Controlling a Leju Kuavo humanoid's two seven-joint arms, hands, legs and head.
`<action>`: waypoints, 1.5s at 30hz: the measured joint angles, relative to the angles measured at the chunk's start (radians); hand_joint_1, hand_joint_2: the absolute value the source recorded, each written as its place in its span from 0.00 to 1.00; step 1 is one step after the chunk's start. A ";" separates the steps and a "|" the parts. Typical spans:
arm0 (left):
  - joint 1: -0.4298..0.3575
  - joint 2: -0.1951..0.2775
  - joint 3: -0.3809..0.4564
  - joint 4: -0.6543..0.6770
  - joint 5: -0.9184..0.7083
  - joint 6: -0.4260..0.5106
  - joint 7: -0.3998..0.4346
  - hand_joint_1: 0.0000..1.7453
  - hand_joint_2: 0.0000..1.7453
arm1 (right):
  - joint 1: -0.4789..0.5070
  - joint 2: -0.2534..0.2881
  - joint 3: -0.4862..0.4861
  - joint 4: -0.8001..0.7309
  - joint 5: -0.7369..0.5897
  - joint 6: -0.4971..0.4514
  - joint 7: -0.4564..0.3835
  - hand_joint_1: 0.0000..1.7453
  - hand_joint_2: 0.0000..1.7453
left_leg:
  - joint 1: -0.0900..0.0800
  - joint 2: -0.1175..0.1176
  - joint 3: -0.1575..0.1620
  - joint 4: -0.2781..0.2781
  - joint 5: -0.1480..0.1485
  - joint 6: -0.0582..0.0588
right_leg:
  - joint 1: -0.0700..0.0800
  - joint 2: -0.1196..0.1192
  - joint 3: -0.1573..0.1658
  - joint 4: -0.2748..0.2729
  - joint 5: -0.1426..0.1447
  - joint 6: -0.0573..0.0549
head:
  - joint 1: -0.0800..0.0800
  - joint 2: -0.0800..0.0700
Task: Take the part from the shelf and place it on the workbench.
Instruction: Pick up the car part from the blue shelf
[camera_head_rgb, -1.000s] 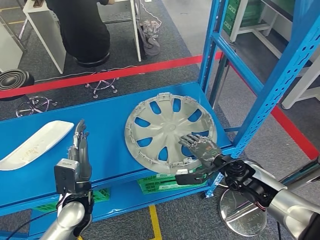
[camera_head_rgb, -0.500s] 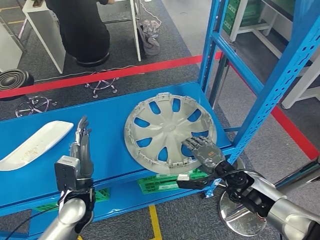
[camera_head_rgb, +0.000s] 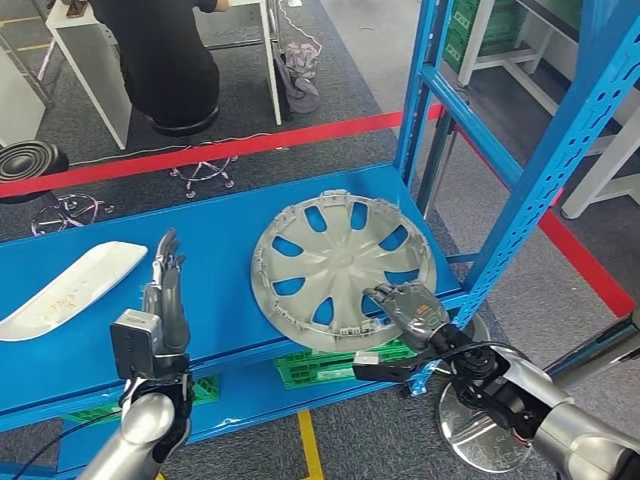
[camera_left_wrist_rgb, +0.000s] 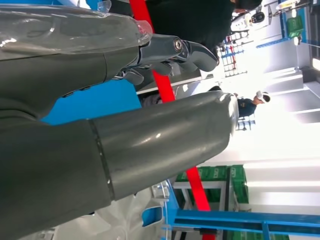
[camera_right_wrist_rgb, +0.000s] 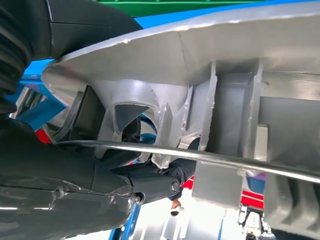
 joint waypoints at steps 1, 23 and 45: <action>0.000 -0.001 0.000 0.002 0.000 0.000 -0.001 0.00 0.00 | 0.002 0.001 -0.004 -0.008 -0.001 0.006 -0.001 1.00 1.00 | 0.000 0.000 0.000 0.000 0.000 0.000 | 0.000 0.000 0.000 0.000 0.000 0.000 | 0.000 0.000; 0.000 -0.017 0.000 0.024 0.005 -0.008 -0.020 0.00 0.00 | 0.054 0.003 -0.063 -0.285 -0.168 0.035 0.023 1.00 1.00 | 0.000 -0.001 -0.007 0.001 0.000 0.001 | 0.000 -0.001 -0.006 0.000 0.000 0.000 | 0.001 0.000; 0.003 -0.033 -0.001 0.043 0.005 0.025 -0.004 0.00 0.00 | 0.164 -0.002 -0.274 -0.762 -0.218 -0.299 0.024 1.00 1.00 | 0.000 -0.001 -0.011 0.001 0.000 0.000 | 0.000 -0.001 -0.011 0.000 0.000 0.000 | 0.001 0.000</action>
